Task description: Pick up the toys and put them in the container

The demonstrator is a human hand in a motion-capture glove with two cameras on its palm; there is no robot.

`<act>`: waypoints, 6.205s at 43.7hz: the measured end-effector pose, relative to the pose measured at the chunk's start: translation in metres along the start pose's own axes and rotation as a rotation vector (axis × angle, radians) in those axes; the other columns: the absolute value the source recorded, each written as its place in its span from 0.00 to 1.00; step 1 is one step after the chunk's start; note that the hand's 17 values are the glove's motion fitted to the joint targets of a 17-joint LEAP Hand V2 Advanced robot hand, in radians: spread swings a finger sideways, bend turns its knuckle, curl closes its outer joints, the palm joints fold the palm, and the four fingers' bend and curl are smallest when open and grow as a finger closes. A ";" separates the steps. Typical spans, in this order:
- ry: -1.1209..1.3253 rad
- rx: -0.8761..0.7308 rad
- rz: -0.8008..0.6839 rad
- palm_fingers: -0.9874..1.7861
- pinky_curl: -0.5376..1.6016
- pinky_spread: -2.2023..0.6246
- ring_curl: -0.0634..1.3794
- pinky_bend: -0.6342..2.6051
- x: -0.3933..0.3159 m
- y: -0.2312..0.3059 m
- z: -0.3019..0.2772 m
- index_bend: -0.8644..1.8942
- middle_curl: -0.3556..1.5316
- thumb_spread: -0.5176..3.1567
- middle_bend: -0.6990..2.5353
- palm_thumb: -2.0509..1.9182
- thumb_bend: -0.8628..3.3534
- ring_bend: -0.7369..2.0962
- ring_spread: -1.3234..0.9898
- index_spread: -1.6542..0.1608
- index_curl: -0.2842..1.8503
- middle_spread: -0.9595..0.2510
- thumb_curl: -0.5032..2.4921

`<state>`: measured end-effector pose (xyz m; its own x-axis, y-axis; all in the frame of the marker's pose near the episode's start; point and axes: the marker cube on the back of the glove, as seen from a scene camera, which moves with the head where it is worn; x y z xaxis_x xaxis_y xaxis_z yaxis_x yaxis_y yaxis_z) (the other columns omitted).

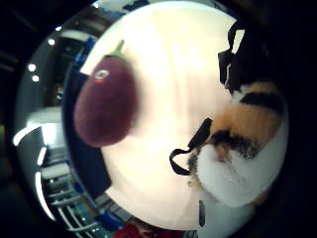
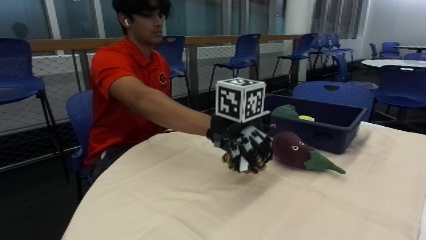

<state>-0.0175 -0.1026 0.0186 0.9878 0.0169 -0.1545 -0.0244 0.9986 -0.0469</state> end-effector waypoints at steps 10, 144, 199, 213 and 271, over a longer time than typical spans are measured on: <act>-0.036 0.081 -0.049 0.70 0.41 0.64 0.26 0.50 -0.032 0.006 -0.078 0.38 0.40 0.42 0.39 0.66 0.24 0.50 0.37 0.71 0.34 0.50 0.35; -0.138 -0.119 -0.060 0.31 0.42 0.83 0.19 0.52 -0.174 -0.047 0.010 0.37 0.33 0.45 0.26 0.51 0.20 0.31 0.58 0.70 0.28 0.72 0.23; -0.288 0.059 -0.086 0.67 0.42 0.62 0.35 0.49 -0.138 -0.011 -0.063 0.53 0.33 0.40 0.34 0.68 0.25 0.58 0.36 0.72 0.45 0.54 0.41; -0.290 0.144 -0.254 0.68 0.43 0.62 0.37 0.48 -0.220 0.025 -0.150 0.53 0.35 0.36 0.34 0.68 0.25 0.58 0.34 0.71 0.49 0.50 0.46; -0.174 0.004 -0.181 0.29 0.43 0.82 0.21 0.52 -0.151 0.037 -0.061 0.37 0.31 0.47 0.26 0.50 0.19 0.32 0.60 0.69 0.35 0.73 0.29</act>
<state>-0.1768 -0.0708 -0.0197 0.9877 -0.1540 0.0284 0.1554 0.9864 -0.0543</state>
